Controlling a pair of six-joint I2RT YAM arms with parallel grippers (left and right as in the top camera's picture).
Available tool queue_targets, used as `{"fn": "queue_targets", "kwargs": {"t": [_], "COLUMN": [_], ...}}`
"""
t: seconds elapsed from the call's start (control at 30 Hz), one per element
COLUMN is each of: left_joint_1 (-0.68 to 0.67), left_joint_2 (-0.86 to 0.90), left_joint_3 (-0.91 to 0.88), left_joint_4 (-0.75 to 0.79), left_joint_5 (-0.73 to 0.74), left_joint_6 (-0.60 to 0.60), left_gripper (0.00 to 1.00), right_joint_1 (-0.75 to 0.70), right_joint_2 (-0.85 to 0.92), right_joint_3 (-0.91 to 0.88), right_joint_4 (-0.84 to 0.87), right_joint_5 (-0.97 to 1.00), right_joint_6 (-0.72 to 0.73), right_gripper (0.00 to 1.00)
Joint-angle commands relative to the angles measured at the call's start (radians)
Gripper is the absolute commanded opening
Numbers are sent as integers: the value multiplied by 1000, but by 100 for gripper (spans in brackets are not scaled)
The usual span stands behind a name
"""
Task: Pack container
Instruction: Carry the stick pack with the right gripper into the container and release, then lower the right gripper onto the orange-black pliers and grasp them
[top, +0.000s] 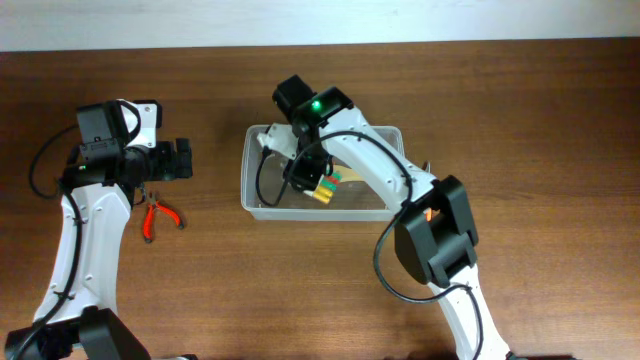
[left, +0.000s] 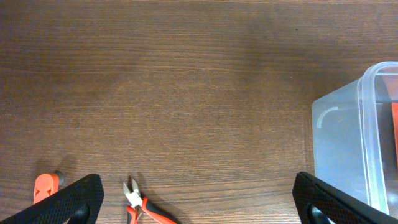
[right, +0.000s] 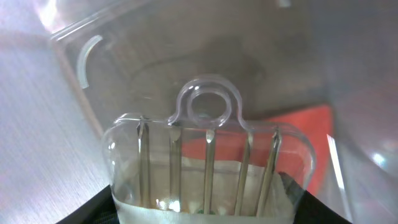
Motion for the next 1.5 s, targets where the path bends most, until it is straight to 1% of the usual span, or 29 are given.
{"fn": "queue_targets", "kwargs": {"t": [0.0,0.07,0.1,0.13,0.17,0.23,0.37,0.43,0.53,0.6,0.63,0.67,0.7,0.73,0.77,0.87,0.97,1.1,1.13,1.2,1.33,1.47], "left_joint_1": [6,6,6,6,6,6,6,6,6,6,6,6,6,6,6,6,6,6,6,6,6,6], "left_joint_2": [6,6,6,6,6,6,6,6,6,6,6,6,6,6,6,6,6,6,6,6,6,6], "left_joint_3": [15,15,15,15,15,15,15,15,15,15,15,15,15,15,15,15,15,15,15,15,15,15], "left_joint_4": [-1,-1,-1,-1,-1,-1,-1,-1,-1,-1,-1,-1,-1,-1,-1,-1,-1,-1,-1,-1,-1,-1], "left_joint_5": [11,11,11,11,11,11,11,11,11,11,11,11,11,11,11,11,11,11,11,11,11,11], "left_joint_6": [-2,-2,-2,-2,-2,-2,-2,-2,-2,-2,-2,-2,-2,-2,-2,-2,-2,-2,-2,-2,-2,-2], "left_gripper": [99,99,99,99,99,99,99,99,99,99,99,99,99,99,99,99,99,99,99,99,99,99], "right_joint_1": [45,58,60,63,63,62,42,19,-33,-88,-151,-184,-221,-314,-352,-471,-556,-605,-611,-612,-610,-610], "right_joint_2": [20,23,23,23,19,7,-35,-71,-125,-174,-221,-242,-264,-301,-306,-298,-280,-261,-259,-258,-258,-258], "right_joint_3": [7,7,7,7,7,11,64,110,185,229,256,264,269,269,269,255,172,-14,-74,-174,-358,-439], "right_joint_4": [-3,-6,-6,-6,-7,-10,-60,-111,-195,-235,-253,-257,-262,-270,-274,-288,-284,-251,-238,-208,-135,-103], "right_joint_5": [-77,-74,-64,-50,-19,42,204,301,395,395,384,369,340,247,212,122,99,99,99,100,103,106], "right_joint_6": [-119,-133,-132,-132,-126,-98,14,79,177,258,346,388,425,451,468,610,744,854,861,864,863,846], "right_gripper": [60,61,76,84,99,99,99,99,99,99,99,99,99,99,99,99,99,99,100,97,96,96]}}
